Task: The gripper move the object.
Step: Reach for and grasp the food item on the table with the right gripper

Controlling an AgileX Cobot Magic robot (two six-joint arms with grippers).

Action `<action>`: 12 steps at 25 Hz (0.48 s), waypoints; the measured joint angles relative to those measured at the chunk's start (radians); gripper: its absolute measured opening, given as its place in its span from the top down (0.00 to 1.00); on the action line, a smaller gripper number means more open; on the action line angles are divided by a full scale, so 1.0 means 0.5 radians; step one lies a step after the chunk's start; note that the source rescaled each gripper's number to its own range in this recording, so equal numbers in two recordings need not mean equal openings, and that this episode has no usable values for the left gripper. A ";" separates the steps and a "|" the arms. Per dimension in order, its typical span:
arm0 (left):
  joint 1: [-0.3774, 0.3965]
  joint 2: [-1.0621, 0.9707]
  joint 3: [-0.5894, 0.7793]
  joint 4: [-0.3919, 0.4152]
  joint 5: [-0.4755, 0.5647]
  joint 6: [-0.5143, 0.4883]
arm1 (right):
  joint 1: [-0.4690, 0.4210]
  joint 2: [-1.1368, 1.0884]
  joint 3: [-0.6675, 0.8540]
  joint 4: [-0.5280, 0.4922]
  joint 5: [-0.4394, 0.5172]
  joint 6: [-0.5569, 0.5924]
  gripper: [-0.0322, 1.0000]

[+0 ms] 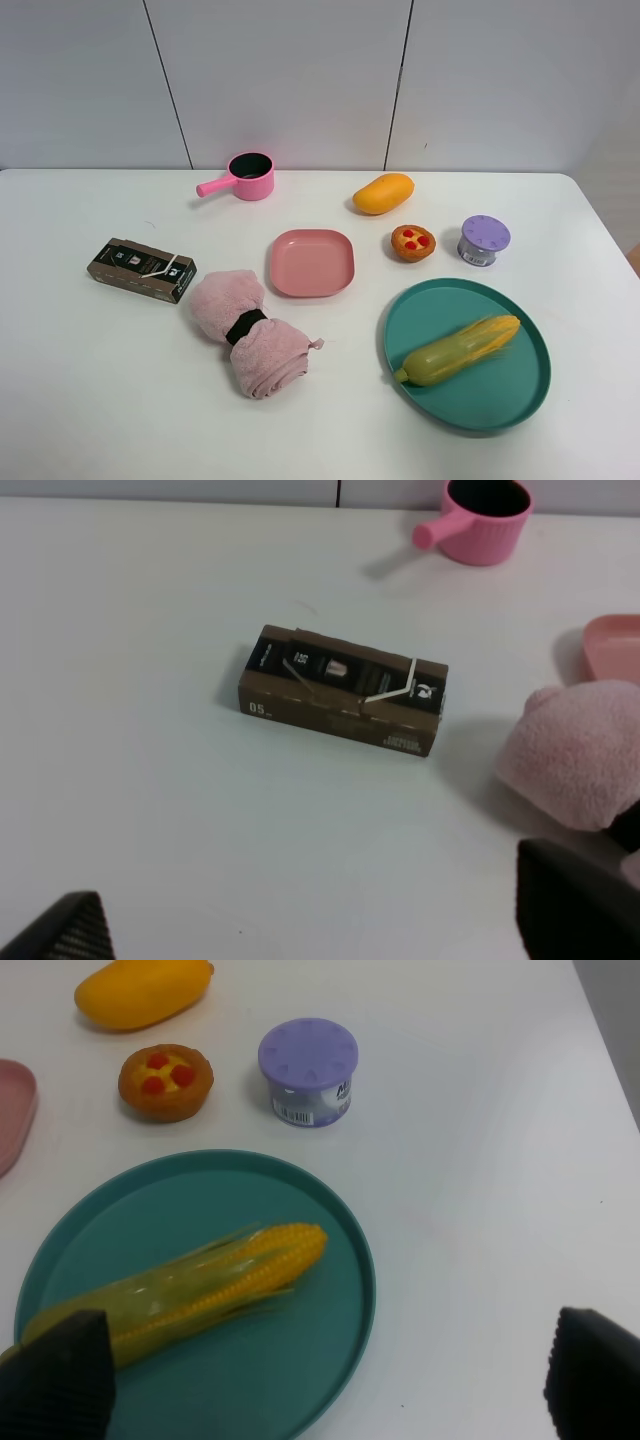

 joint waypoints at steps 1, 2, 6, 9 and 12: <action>0.000 0.000 0.000 0.000 0.000 0.000 | 0.000 0.000 0.000 0.000 0.000 0.000 0.03; 0.000 0.000 0.000 0.000 0.000 0.000 | 0.000 0.000 0.000 0.000 0.000 0.000 0.03; 0.000 0.000 0.000 0.000 0.000 0.000 | 0.000 0.000 0.000 0.000 0.000 0.000 0.03; 0.000 0.000 0.000 0.000 0.000 0.000 | 0.000 0.000 0.000 0.000 0.000 0.000 0.03; 0.000 0.000 0.000 0.000 0.000 0.000 | 0.000 0.000 0.000 0.000 0.000 0.000 0.03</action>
